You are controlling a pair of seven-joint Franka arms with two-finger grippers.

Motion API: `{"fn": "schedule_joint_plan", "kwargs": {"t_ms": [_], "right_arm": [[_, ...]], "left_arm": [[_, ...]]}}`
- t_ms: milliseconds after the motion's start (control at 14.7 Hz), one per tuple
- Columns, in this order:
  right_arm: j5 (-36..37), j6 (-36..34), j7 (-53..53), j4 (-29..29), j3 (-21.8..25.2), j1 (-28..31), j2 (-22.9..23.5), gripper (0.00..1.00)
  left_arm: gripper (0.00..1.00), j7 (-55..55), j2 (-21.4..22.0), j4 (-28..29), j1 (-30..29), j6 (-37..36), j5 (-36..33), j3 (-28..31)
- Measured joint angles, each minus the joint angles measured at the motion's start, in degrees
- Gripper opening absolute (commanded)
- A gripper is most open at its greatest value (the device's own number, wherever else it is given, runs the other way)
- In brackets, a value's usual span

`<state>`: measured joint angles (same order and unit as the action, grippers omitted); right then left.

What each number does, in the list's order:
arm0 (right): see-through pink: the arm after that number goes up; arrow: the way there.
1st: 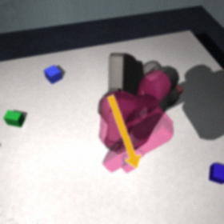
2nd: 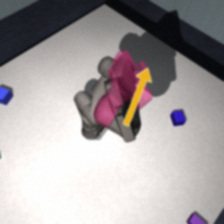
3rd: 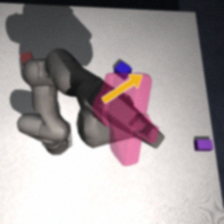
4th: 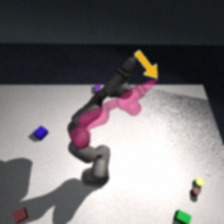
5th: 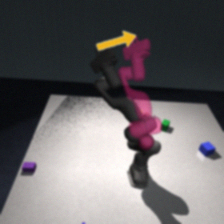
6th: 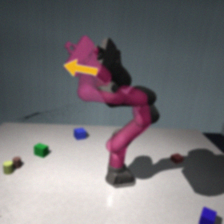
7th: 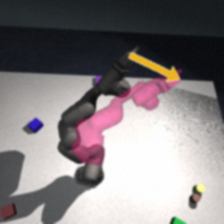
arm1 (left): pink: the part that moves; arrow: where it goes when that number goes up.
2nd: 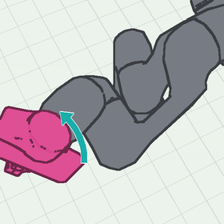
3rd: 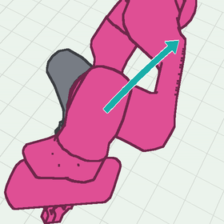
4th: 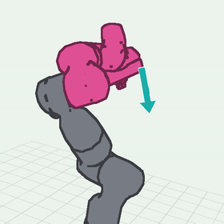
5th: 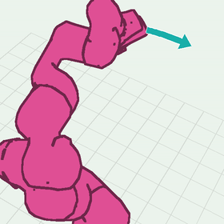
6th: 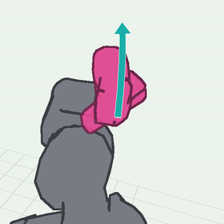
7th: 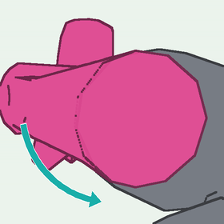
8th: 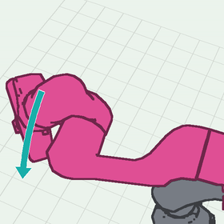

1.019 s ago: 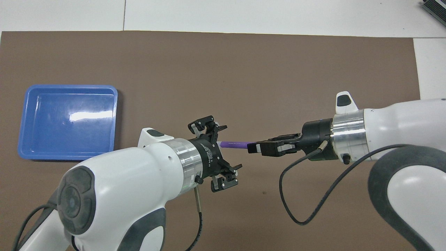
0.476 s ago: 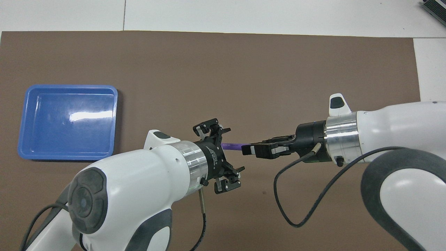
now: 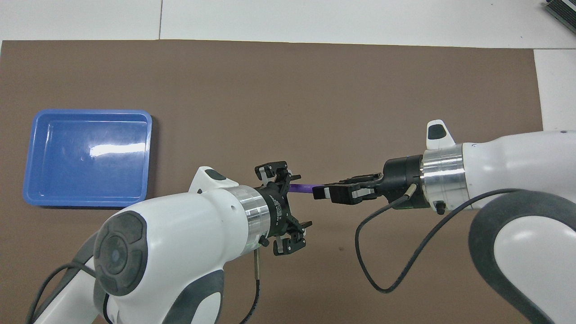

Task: Right arm passes pens to left for tray arrangement
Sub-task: 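Close the left gripper on the purple pen tip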

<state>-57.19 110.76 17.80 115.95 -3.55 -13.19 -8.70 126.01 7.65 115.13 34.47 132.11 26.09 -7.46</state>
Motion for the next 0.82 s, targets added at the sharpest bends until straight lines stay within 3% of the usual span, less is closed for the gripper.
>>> {"fn": "schedule_joint_plan", "kwargs": {"t_ms": [815], "right_arm": [[-0.18, -0.24, 1.12, 0.06, 0.01, -0.01, 0.0, 0.0]], "left_arm": [[0.87, -1.93, 0.02, -0.87, 0.09, -2.86, -0.02, 0.23]]}}
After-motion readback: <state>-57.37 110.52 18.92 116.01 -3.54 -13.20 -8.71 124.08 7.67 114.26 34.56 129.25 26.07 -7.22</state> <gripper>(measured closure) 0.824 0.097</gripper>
